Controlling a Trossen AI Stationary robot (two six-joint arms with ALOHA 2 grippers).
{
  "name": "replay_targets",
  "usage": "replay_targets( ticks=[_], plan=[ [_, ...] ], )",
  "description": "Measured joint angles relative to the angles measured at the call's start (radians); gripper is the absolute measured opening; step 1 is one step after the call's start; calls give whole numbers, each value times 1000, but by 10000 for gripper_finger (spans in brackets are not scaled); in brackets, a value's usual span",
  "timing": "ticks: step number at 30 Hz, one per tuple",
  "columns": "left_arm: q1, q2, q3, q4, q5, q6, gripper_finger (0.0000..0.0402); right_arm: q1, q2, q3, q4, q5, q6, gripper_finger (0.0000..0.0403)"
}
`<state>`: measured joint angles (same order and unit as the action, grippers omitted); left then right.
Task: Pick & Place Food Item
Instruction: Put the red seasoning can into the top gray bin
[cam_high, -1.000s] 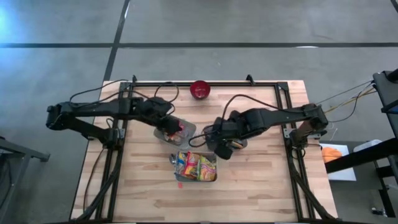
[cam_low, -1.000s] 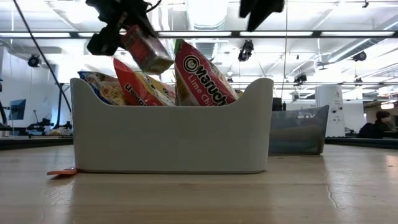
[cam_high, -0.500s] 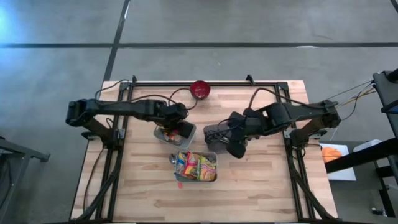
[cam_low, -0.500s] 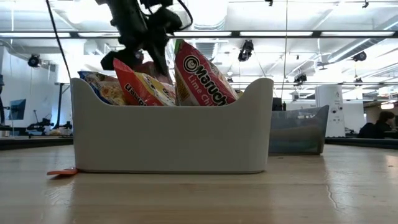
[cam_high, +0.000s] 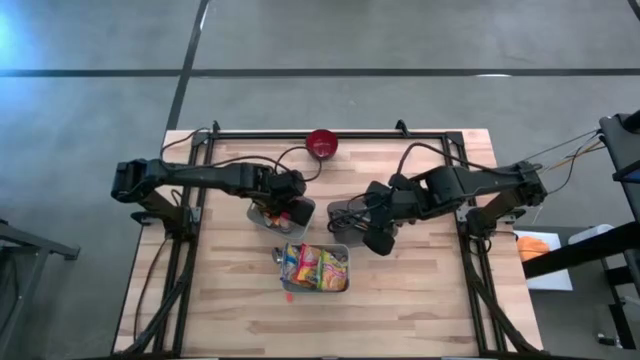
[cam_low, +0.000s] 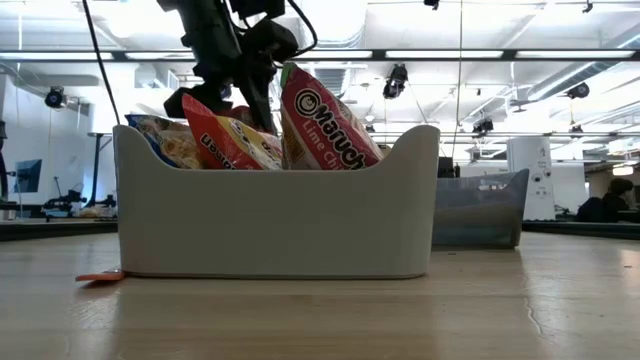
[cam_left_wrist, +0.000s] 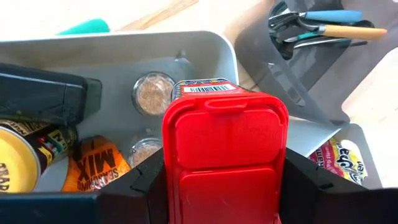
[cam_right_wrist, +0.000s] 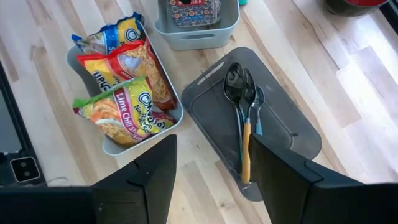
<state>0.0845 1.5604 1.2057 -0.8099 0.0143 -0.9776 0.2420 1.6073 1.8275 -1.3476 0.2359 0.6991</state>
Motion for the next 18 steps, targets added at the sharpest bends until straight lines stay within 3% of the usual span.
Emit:
replay_targets(
  ticks=[18],
  plan=[
    [-1,-5,-100,107,24,29,203,0,-2,-1,0,2,1,193]
  ],
)
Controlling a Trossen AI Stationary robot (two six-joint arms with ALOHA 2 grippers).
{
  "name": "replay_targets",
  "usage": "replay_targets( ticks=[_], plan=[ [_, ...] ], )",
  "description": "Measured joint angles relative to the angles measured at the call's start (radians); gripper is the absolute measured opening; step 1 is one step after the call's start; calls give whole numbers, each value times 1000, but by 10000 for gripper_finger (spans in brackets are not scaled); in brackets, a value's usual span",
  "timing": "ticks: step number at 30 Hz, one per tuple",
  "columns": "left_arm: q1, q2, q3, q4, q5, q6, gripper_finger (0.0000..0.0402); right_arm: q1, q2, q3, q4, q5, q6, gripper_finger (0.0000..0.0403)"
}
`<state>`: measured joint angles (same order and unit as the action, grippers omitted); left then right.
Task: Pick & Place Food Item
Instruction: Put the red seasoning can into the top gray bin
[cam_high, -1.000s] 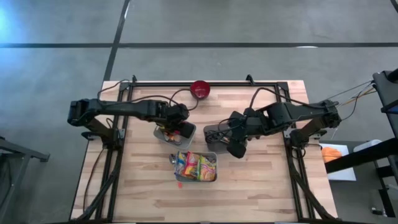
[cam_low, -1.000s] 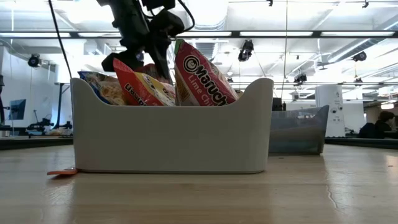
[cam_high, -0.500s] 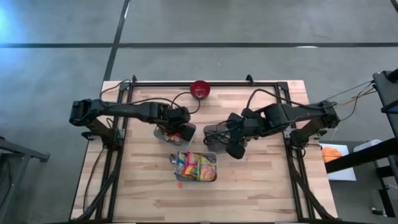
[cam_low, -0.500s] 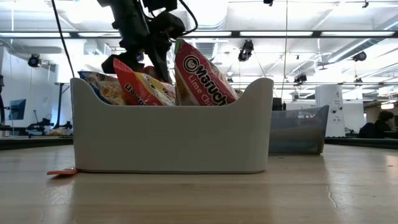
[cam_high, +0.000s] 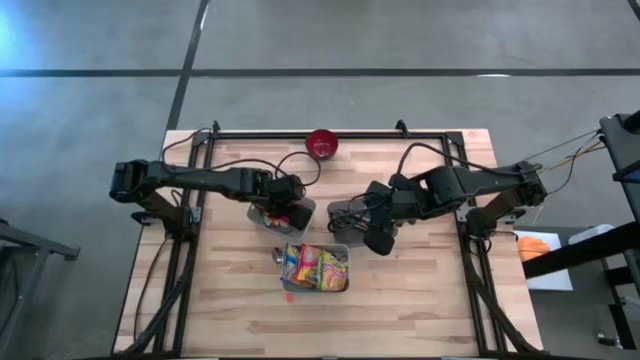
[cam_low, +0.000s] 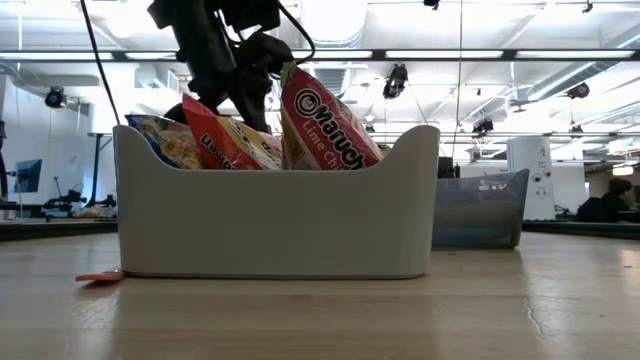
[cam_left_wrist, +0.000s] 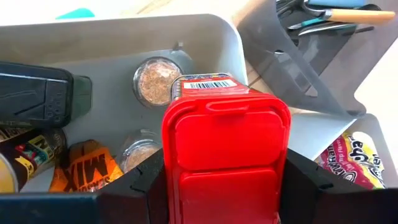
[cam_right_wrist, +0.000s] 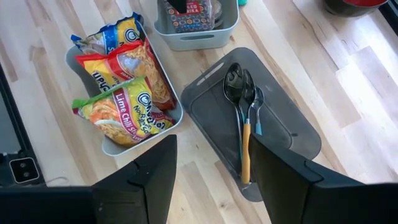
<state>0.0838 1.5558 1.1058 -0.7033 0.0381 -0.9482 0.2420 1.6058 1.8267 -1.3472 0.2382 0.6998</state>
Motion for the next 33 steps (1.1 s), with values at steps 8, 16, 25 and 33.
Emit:
replay_targets(
  ticks=[8,16,25,33],
  plan=[
    [0,0,-13,11,4,25,203,0,0,0,3,0,4,193],
    [-5,2,-13,1,6,37,203,0,0,0,9,0,8,193],
    [-7,16,-15,-15,-2,37,203,0,0,0,47,-1,8,193],
    [-15,48,-13,0,2,36,203,0,0,0,50,-2,8,193]
  ],
)
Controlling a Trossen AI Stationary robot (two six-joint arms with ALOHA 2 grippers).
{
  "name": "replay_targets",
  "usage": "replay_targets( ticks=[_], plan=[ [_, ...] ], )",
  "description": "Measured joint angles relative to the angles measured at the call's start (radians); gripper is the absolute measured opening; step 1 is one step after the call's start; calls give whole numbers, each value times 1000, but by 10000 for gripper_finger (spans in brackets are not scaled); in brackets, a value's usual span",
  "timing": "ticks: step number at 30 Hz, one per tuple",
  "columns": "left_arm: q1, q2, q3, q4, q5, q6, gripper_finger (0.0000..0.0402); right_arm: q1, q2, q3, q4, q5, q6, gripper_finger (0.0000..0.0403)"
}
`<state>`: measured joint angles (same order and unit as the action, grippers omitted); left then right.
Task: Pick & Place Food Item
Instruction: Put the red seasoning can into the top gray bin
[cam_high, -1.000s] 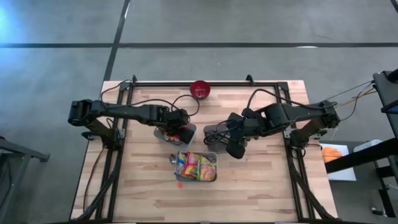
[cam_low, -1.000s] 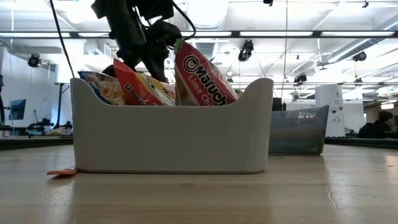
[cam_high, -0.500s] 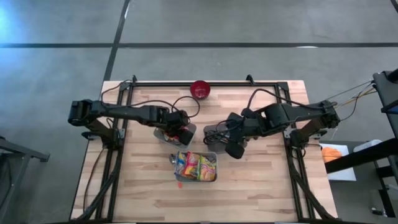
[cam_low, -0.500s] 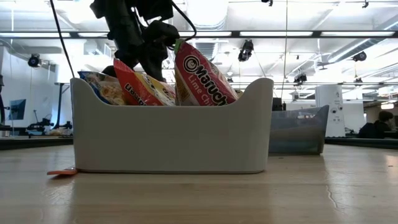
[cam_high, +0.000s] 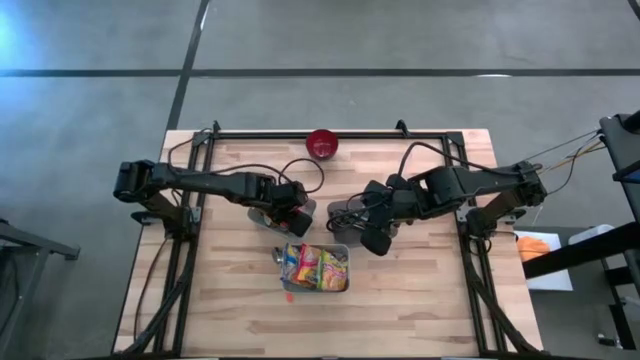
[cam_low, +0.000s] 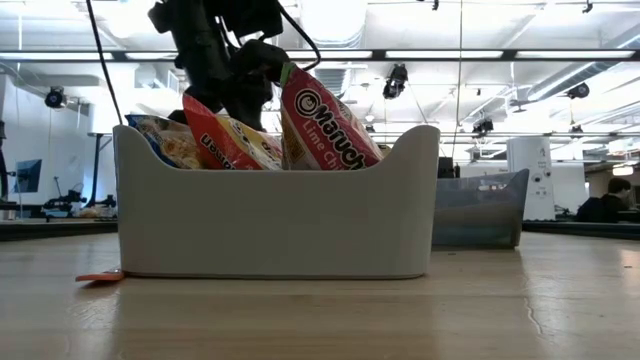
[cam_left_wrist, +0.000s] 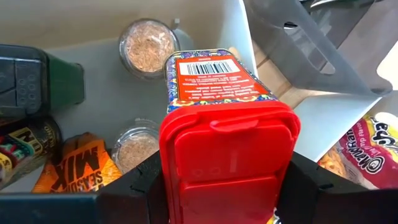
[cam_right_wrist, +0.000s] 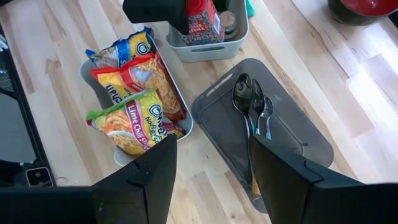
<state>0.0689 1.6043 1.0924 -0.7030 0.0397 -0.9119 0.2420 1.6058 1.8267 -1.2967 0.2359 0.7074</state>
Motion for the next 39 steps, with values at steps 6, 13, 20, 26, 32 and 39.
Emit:
replay_targets(
  ticks=[6,13,20,26,32,39],
  plan=[
    [2,-16,-3,3,24,19,203,0,0,0,1,0,0,193],
    [7,-27,-9,-42,91,112,203,0,0,0,1,0,0,193],
    [10,-29,-6,-59,93,146,203,0,0,0,1,0,0,193],
    [10,-23,-5,-42,77,146,203,0,0,0,6,0,9,193],
    [10,11,-5,-25,84,154,203,0,0,0,14,1,19,193],
    [10,24,-4,-23,84,163,203,0,0,-2,22,2,19,193]
  ],
)
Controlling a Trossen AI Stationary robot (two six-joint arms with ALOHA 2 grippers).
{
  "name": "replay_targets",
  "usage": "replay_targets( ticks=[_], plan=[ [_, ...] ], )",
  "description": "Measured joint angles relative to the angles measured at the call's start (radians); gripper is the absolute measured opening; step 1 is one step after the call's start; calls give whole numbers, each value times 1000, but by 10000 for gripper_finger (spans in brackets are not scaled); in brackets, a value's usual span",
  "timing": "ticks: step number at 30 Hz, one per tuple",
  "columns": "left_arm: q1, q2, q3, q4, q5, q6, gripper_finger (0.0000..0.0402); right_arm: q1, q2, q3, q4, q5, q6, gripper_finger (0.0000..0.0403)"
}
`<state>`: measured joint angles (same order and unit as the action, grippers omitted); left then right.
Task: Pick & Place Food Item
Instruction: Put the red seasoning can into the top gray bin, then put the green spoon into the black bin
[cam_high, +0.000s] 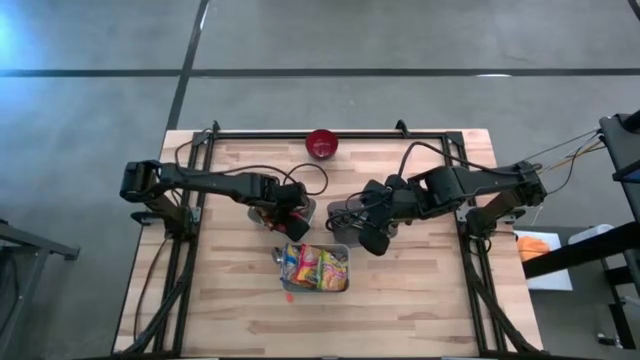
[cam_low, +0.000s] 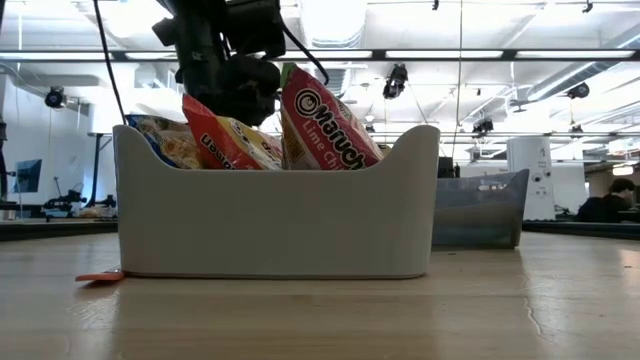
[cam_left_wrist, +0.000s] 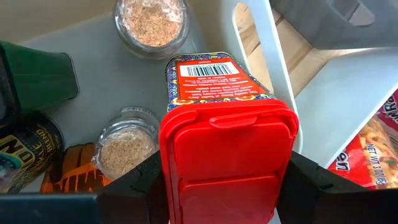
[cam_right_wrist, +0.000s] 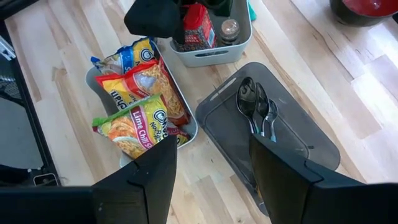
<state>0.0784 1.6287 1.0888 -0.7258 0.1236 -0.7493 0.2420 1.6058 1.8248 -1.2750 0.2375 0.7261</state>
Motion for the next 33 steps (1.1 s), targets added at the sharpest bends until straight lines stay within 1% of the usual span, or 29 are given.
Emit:
replay_targets(
  ticks=[5,10,13,21,26,30,33],
  plan=[
    [2,0,0,-1,0,17,206,0,0,0,2,0,-1,193],
    [2,-1,1,-3,0,30,272,0,0,0,2,0,0,193],
    [2,-1,1,-3,0,40,288,0,0,0,2,0,4,193],
    [3,-3,2,-1,0,42,294,2,0,0,3,0,8,193],
    [8,-13,47,-37,1,53,295,2,0,0,3,0,8,193],
    [10,-35,110,-108,1,142,296,2,0,0,3,0,7,193],
    [12,-58,163,-212,-11,235,296,2,0,0,2,0,4,193]
  ],
)
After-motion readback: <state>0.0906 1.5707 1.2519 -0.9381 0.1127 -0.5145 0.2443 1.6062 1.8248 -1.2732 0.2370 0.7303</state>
